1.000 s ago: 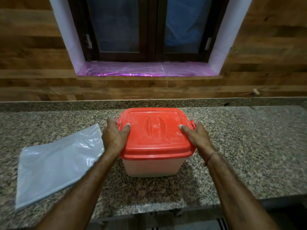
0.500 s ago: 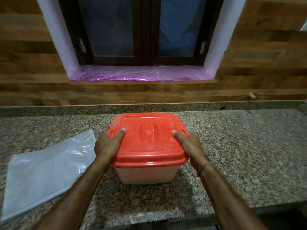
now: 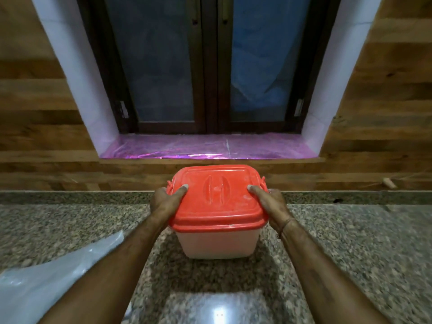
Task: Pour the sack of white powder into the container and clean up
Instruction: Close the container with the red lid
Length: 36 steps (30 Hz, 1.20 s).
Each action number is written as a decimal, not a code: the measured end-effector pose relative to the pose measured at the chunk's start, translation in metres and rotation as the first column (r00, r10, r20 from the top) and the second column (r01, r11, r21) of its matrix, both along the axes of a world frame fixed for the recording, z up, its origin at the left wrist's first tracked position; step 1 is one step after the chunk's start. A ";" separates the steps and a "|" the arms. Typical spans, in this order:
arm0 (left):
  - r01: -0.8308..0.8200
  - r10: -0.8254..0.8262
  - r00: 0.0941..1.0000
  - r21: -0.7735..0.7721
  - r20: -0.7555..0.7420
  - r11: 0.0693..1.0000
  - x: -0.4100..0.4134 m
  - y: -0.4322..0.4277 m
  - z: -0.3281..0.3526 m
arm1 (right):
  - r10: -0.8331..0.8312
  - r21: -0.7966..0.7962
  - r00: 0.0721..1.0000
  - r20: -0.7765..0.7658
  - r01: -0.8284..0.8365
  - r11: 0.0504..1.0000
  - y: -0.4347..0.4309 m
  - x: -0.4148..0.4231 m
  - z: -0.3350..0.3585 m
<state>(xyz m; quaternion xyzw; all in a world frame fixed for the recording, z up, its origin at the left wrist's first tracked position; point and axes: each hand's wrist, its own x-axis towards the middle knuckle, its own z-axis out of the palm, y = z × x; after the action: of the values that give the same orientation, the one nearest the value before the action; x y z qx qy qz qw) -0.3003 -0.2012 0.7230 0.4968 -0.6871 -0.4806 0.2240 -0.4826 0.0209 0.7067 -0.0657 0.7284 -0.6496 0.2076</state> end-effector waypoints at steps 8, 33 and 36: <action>-0.019 0.021 0.999 -0.039 0.038 0.999 -0.070 -0.039 -0.018 | 0.024 0.060 1.000 0.016 -0.025 0.998 -0.040 -0.070 -0.038; 0.210 -0.137 0.901 -0.136 0.411 0.968 0.179 -0.044 -0.126 | -0.207 0.062 0.974 0.087 0.202 0.977 -0.050 0.172 -0.140; 0.131 0.011 0.844 -0.226 0.536 0.965 0.256 -0.067 -0.141 | 0.059 0.174 0.962 0.265 -0.108 0.979 -0.079 0.251 -0.165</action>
<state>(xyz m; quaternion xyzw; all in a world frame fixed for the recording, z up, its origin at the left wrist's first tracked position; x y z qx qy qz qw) -0.0443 -0.2681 0.5821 0.5558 -0.7931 -0.2388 0.0710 -0.2313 -0.0580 0.5417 0.0086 0.7492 -0.5721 0.3335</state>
